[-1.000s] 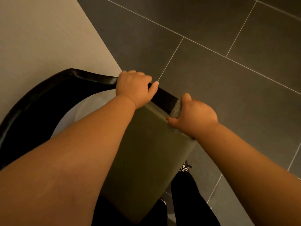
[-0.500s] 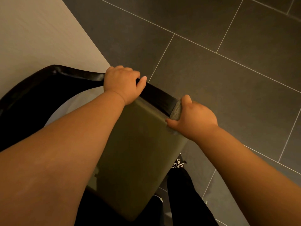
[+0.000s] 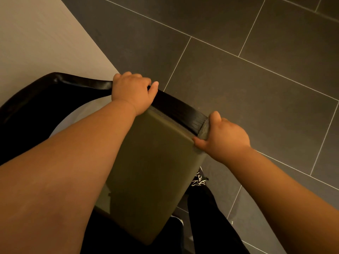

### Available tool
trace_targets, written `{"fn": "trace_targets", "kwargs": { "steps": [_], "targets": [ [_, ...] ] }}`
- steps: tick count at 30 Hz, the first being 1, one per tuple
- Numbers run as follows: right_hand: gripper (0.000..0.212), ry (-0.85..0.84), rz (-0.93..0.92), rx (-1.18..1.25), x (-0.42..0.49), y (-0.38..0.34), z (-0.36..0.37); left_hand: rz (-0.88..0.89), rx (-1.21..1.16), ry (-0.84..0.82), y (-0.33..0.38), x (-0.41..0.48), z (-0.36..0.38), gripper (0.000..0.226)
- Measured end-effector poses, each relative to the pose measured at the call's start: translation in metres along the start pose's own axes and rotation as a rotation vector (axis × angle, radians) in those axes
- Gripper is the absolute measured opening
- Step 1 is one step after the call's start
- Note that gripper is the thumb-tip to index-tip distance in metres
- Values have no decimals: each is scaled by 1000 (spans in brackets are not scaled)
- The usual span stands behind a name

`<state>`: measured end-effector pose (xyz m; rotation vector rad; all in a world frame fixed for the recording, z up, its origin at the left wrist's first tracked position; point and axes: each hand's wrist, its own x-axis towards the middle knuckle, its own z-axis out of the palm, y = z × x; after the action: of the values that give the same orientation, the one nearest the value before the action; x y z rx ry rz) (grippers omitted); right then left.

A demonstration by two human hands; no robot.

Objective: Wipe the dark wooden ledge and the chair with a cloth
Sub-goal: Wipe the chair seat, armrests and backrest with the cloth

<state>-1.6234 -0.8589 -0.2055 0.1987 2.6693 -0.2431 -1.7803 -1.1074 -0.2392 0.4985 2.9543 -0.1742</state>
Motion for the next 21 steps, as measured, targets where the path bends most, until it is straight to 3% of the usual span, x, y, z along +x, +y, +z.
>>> {"fn": "trace_targets", "kwargs": {
  "steps": [7,14,17,21],
  "targets": [
    [66,22,-111,39,36,-45,-5,-50,-21,-47,3,-4,-6,64],
    [45,77,-15,74,-1,7,6,-43,-32,-74,3,-4,-6,61],
    [43,26,8,50,21,-14,-3,-39,-26,-75,5,-4,-6,60],
    [45,28,-107,119,66,-66,-6,-67,-37,-57,5,-3,-3,59]
  ]
}}
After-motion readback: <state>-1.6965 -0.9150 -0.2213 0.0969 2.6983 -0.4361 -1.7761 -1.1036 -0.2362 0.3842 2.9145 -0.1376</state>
